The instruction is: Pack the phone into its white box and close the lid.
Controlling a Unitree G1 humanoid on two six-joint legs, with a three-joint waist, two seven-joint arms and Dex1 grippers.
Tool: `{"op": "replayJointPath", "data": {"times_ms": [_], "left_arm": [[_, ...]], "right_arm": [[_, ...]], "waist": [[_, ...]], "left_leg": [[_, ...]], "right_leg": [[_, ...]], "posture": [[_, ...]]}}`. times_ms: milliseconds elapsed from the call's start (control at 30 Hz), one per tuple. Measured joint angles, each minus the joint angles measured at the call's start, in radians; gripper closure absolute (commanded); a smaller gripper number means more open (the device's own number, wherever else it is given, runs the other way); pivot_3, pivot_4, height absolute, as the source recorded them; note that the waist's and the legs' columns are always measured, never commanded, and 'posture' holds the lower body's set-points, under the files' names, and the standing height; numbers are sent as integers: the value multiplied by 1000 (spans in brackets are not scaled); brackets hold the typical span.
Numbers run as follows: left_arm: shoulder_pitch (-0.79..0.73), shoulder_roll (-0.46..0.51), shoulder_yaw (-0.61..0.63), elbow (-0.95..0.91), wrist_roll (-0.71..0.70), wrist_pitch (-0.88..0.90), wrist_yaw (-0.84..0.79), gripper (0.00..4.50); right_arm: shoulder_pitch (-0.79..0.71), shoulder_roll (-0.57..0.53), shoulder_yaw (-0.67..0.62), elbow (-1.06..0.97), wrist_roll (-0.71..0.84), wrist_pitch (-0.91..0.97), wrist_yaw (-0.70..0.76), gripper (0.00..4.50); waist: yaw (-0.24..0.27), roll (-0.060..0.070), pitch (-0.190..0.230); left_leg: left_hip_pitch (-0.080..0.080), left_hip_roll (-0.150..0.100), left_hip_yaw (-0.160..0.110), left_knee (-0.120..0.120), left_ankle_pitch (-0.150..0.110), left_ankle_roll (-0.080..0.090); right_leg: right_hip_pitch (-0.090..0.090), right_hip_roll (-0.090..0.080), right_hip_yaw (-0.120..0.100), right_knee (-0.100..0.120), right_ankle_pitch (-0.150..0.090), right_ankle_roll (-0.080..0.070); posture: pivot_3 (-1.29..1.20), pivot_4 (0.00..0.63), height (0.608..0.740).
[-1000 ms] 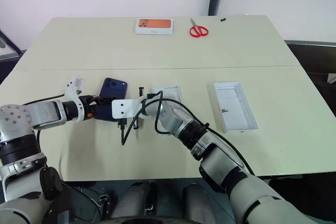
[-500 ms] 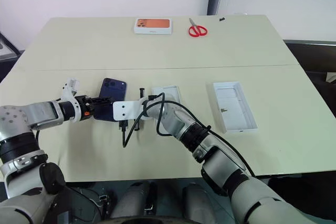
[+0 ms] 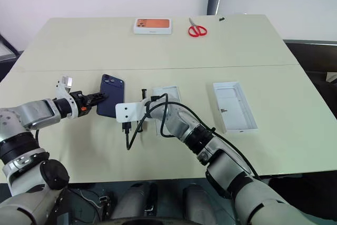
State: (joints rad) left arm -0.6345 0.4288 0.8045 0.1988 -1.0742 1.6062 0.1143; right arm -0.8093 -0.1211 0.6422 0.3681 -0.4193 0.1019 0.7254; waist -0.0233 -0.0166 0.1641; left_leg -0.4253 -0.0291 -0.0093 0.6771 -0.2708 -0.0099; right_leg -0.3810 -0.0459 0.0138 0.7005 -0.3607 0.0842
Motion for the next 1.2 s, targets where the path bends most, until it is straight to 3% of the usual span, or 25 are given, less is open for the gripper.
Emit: {"op": "replayJointPath", "data": {"times_ms": [267,467,633,767,900,1200], "left_arm": [[-39,-50,17,3,-121,0,78,4466],[-108,-222,19,-91,-256,-75,212,4466],[-102,-384,-85,-111,-392,-173,416,4466],[-22,-478,-245,-129,-538,-267,609,4466],[46,-436,-395,-144,-644,-324,706,4466],[104,-296,-586,-220,-806,-493,761,4466]], "right_arm": [[64,-140,-87,-277,58,89,125,4500],[126,-305,-238,-580,259,230,313,4500],[166,-435,-330,-617,335,275,364,4500],[189,-521,-382,-565,346,274,352,4500],[203,-553,-399,-547,348,271,339,4500],[204,-566,-399,-524,356,258,319,4500]], "waist": [[12,-2,1],[14,-3,2],[13,-4,2],[11,-5,2],[6,-5,2],[19,-4,2]], "left_leg": [[-1,0,0,1,0,0],[-2,0,-1,1,0,0],[-1,0,-1,1,0,0],[-1,0,0,1,0,0],[-1,1,0,1,0,0],[-1,1,0,3,0,0]], "right_leg": [[1,0,0,-1,0,0],[5,0,-1,-2,0,0],[6,0,0,-4,0,0],[6,0,0,-4,0,0],[6,1,1,-4,0,0],[8,1,1,-6,0,0]], "posture": [[0,150,740],[0,150,740],[0,150,740],[0,150,740],[0,150,740],[0,150,740]]}}
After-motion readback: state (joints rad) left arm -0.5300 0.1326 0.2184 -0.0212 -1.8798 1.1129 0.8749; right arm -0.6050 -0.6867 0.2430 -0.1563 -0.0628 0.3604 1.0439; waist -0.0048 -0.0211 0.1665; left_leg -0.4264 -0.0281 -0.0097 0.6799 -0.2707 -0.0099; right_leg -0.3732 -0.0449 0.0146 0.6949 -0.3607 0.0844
